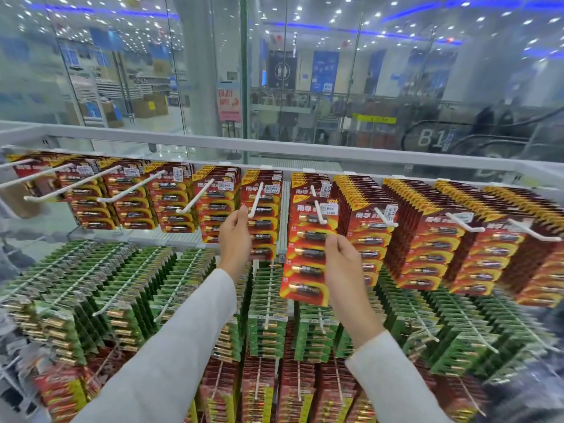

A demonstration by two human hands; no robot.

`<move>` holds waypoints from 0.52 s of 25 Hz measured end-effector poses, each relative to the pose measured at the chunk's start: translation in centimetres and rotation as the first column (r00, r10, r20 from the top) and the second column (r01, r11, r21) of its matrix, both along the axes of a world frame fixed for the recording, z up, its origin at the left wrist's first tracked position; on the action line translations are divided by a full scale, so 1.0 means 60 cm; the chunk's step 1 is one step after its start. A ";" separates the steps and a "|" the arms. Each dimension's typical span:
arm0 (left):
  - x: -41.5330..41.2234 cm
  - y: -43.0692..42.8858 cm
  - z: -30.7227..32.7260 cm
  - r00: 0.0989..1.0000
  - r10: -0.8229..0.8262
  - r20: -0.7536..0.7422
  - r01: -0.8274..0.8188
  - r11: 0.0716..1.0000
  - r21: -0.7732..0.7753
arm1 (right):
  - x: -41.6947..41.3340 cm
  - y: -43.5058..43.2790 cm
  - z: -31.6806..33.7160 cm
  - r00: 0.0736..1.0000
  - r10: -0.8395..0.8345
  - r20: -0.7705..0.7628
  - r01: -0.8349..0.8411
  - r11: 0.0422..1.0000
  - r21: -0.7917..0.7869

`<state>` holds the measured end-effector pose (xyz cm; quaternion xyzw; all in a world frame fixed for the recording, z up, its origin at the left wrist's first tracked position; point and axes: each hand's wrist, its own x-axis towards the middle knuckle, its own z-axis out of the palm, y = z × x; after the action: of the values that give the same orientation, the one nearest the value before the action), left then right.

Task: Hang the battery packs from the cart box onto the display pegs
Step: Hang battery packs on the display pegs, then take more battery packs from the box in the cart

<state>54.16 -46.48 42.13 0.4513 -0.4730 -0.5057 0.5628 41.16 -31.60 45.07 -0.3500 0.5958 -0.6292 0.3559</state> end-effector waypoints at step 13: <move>0.009 -0.025 -0.044 0.987 0.065 0.144 -0.036 0.981 -0.192 | -0.003 -0.152 -0.049 0.919 -0.335 -0.208 0.330 0.942 -0.057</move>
<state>54.70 -47.97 39.51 0.4446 -0.5481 -0.4088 0.5787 40.99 -40.74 42.14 -0.3133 0.6749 -0.6451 0.1740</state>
